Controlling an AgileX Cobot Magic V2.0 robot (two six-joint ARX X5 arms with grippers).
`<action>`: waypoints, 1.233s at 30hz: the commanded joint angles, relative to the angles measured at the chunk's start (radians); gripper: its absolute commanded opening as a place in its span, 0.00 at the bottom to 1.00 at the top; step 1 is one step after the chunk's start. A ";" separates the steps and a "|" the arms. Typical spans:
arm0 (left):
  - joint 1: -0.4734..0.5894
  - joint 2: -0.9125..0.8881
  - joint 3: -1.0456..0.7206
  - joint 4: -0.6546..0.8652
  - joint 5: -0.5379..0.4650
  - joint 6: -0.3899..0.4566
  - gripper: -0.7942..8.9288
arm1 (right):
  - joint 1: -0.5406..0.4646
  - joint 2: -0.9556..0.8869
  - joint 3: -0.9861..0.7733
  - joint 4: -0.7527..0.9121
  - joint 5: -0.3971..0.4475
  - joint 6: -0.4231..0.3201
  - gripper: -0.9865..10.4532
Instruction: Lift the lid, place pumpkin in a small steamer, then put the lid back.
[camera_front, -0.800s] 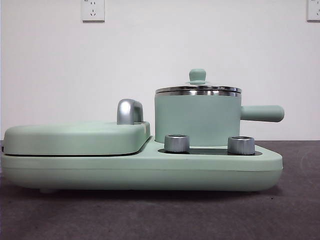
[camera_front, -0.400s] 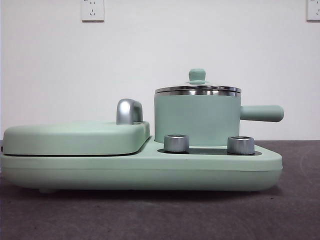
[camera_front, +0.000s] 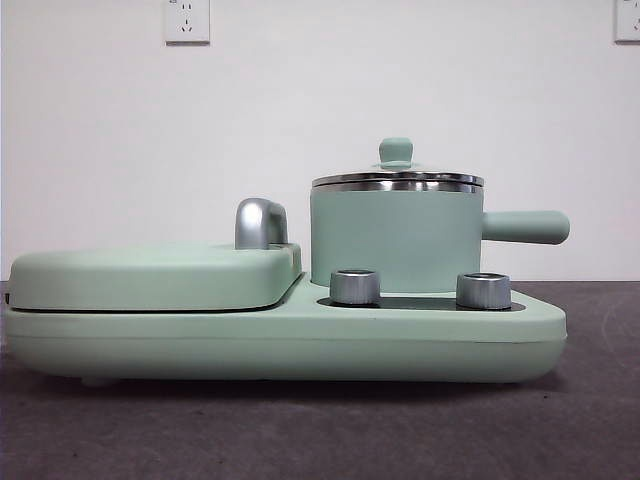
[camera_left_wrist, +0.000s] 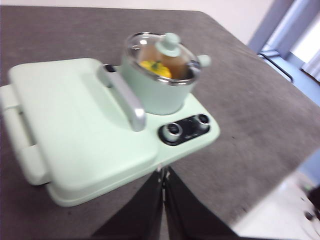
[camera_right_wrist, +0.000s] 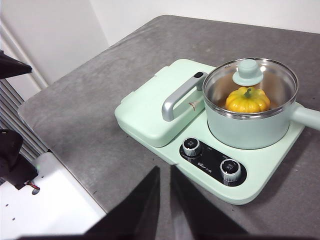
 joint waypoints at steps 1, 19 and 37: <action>0.095 -0.024 -0.043 0.006 0.004 0.000 0.09 | 0.009 0.006 0.008 0.011 0.000 -0.007 0.11; 0.621 -0.344 -0.734 0.665 0.004 0.222 0.09 | 0.009 0.006 0.008 0.011 0.000 -0.007 0.11; 0.639 -0.385 -0.883 0.708 -0.038 0.249 0.09 | 0.009 0.006 0.008 0.011 0.000 -0.007 0.11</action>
